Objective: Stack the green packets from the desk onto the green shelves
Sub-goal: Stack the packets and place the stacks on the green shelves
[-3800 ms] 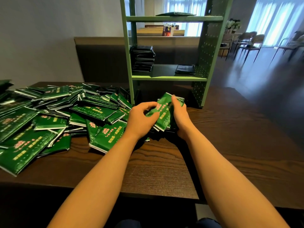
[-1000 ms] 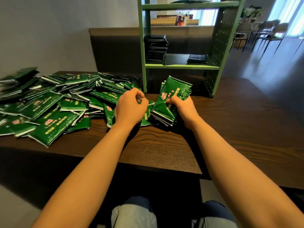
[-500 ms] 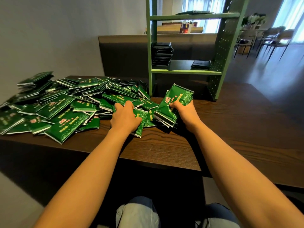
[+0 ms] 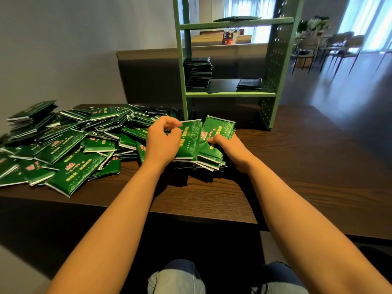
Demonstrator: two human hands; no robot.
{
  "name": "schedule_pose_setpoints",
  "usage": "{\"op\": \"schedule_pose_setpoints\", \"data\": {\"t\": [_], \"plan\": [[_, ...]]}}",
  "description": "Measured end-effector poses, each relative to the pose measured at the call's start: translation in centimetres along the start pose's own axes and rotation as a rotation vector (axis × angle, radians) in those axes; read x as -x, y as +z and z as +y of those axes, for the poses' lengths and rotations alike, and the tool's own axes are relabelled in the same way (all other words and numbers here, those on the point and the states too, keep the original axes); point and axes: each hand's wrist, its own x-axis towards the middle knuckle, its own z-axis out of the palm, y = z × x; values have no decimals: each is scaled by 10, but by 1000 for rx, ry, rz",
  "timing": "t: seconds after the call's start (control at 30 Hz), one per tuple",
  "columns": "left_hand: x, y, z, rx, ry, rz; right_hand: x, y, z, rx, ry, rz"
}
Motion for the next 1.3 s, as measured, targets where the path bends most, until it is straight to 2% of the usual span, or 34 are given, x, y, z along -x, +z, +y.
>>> {"op": "schedule_pose_setpoints", "data": {"t": [0.1,0.2,0.4,0.53,0.6,0.7,0.8,0.87,1.07,1.3], "plan": [[0,20,2,-22,52,-87,3,4,-3,-80,32,-56],[2,34,5,-52,85,-123,4,3,-3,-163,100,-40],[0,48,0,94,56,-157,2,-1,1,-238,112,-45],[-1,47,-1,156,-12,-41,-2,-6,3,-267,121,73],[-3,39,-8,57,-53,-7,-4,-12,4,-298,125,203],[-5,28,-23,-330,-70,-50,-6,-23,6,-271,111,339],[0,30,-30,-692,-102,-175,-5,-26,9,-212,137,365],[3,34,-31,-853,-104,-252,-5,-25,11,-138,135,352],[4,42,-26,-925,-97,-316,-6,-25,13,-71,127,339],[-4,37,-16,-1059,-195,-394,-7,-25,13,-85,135,346]]}}
